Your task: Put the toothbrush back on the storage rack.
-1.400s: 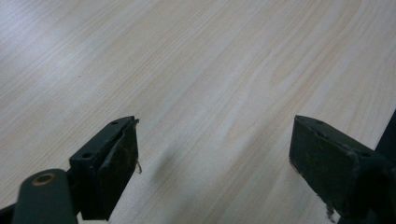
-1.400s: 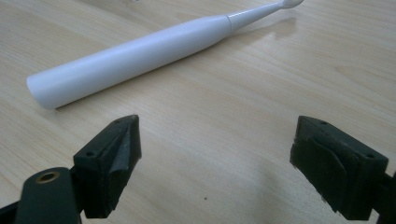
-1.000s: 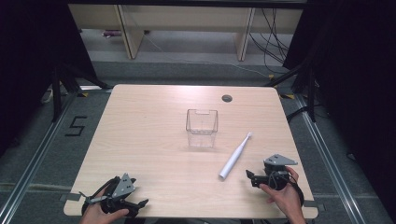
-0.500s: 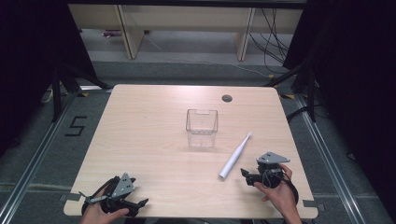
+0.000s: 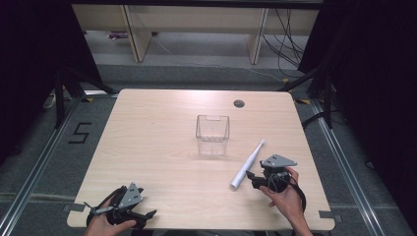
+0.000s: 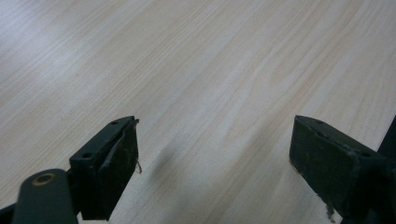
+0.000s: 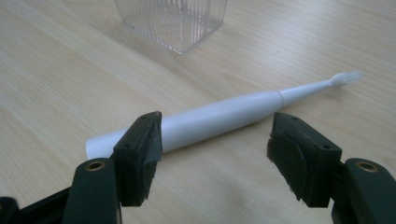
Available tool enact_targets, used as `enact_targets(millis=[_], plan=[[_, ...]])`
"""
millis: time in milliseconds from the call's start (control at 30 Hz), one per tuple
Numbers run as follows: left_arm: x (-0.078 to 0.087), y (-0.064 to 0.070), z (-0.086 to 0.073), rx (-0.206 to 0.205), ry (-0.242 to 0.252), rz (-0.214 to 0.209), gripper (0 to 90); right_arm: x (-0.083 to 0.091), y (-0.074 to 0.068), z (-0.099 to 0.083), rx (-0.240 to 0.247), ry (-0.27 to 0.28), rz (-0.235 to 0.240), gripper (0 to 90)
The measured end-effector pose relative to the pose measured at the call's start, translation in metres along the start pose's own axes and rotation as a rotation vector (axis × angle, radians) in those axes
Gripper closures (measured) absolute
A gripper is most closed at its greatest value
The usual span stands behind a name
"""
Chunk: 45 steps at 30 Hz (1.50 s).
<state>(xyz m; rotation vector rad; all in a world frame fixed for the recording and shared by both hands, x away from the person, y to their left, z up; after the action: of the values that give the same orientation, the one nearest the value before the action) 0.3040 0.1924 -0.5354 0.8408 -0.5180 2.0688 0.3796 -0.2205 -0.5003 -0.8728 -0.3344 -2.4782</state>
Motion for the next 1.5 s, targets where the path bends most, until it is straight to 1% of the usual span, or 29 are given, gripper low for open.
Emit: enact_targets(millis=[100,133,300,333,367,400,433,567,633,667,700,733,767,800,833,867,900,933,1000,1100,1133,1200,1233,1267,1300,1367,1400,1467,1500], plan=[[0.000,0.000,0.000,0.003,-0.001,0.000,15.2,-0.001,-0.004,0.002,-0.014,-0.006,0.005,36.7],[0.000,-0.001,-0.001,0.000,-0.006,0.001,15.1,-0.005,-0.005,0.005,0.025,0.012,0.007,38.9],[0.001,-0.001,0.000,-0.014,-0.013,-0.005,15.2,-0.010,-0.013,0.010,0.037,-0.001,0.038,40.8],[0.000,0.000,0.000,-0.001,-0.001,-0.002,15.2,-0.010,-0.016,0.010,0.033,-0.017,0.042,42.5],[0.001,-0.001,0.000,-0.014,-0.007,-0.002,15.2,-0.012,-0.017,0.011,0.045,-0.007,0.048,43.9],[0.001,-0.001,-0.001,-0.005,-0.011,-0.002,15.2,-0.013,-0.018,0.011,0.073,-0.017,0.057,44.4],[0.001,-0.001,-0.001,-0.005,-0.011,-0.002,15.2,-0.013,-0.018,0.011,0.073,-0.017,0.057,44.4],[-0.001,0.000,-0.001,0.005,-0.008,-0.003,15.2,-0.018,-0.024,0.014,0.065,-0.033,0.070,50.2],[-0.001,0.000,-0.001,-0.007,-0.009,-0.011,15.2,-0.020,-0.026,0.015,0.082,-0.046,0.079,53.7],[-0.001,0.000,0.000,0.000,-0.003,-0.005,15.2,-0.022,-0.028,0.017,0.092,-0.028,0.083,57.7],[-0.001,0.000,0.000,0.000,-0.003,-0.005,15.2,-0.022,-0.028,0.017,0.092,-0.028,0.083,57.7],[0.000,-0.001,-0.001,-0.007,-0.009,-0.003,15.2,-0.021,-0.031,0.016,0.063,-0.051,0.096,59.8],[0.000,-0.001,-0.001,0.005,-0.005,-0.001,15.2,-0.023,-0.031,0.018,0.094,-0.038,0.102,61.9],[0.000,-0.003,0.000,-0.008,-0.006,-0.001,15.2,-0.023,-0.035,0.017,0.070,-0.059,0.107,65.5],[-0.001,-0.002,-0.001,-0.009,-0.008,-0.005,15.2,-0.024,-0.034,0.018,0.085,-0.058,0.108,66.9],[-0.001,0.000,-0.001,0.007,-0.004,-0.006,15.2,-0.025,-0.035,0.018,0.076,-0.064,0.107,68.3],[-0.001,0.000,-0.001,0.007,-0.004,-0.006,15.2,-0.025,-0.035,0.018,0.076,-0.064,0.107,68.3],[-0.001,-0.001,-0.001,-0.011,-0.015,-0.007,15.3,-0.026,-0.035,0.019,0.088,-0.063,0.111,69.9],[-0.001,0.000,-0.001,-0.006,-0.010,-0.006,15.2,-0.029,-0.038,0.020,0.105,-0.069,0.117,75.3],[-0.001,-0.001,-0.001,0.004,-0.008,-0.006,15.2,-0.031,-0.039,0.022,0.126,-0.054,0.122,78.3],[0.000,-0.003,-0.001,-0.017,-0.014,-0.007,15.2,-0.033,-0.040,0.022,0.130,-0.064,0.134,80.6],[0.000,-0.002,-0.001,-0.007,-0.014,-0.006,15.2,-0.034,-0.041,0.022,0.130,-0.071,0.134,81.1],[0.000,-0.001,-0.001,-0.013,-0.016,-0.005,15.2,-0.036,-0.041,0.023,0.146,-0.072,0.141,82.6],[0.000,-0.002,-0.001,-0.024,-0.024,-0.007,15.2,-0.037,-0.042,0.022,0.141,-0.072,0.142,83.8],[0.000,-0.001,-0.001,-0.019,-0.019,-0.008,15.3,-0.039,-0.042,0.023,0.162,-0.065,0.152,84.9],[0.001,-0.002,-0.001,-0.019,-0.021,-0.008,15.3,-0.040,-0.043,0.023,0.157,-0.077,0.154,86.3],[0.001,-0.002,-0.001,-0.010,-0.013,-0.002,15.2,-0.042,-0.044,0.024,0.171,-0.073,0.161,87.5],[0.000,-0.003,0.000,-0.016,-0.014,-0.003,15.2,-0.043,-0.045,0.023,0.160,-0.084,0.160,88.1],[0.000,-0.002,0.000,-0.020,-0.015,-0.002,15.2,-0.044,-0.045,0.023,0.175,-0.082,0.152,88.8]])
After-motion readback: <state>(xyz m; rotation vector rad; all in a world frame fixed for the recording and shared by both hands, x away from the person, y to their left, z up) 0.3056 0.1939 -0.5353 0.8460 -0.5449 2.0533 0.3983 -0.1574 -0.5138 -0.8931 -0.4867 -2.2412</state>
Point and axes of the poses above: each handheld gripper's, and its own axes: x roughly backward along the jaws, z roughly out of its top, y roughly to its right, the point moved 4 cm from there along -x, roughly forward along the jaws, and after that the axes turned 4 degrees about -z, right-handed, at the moved point
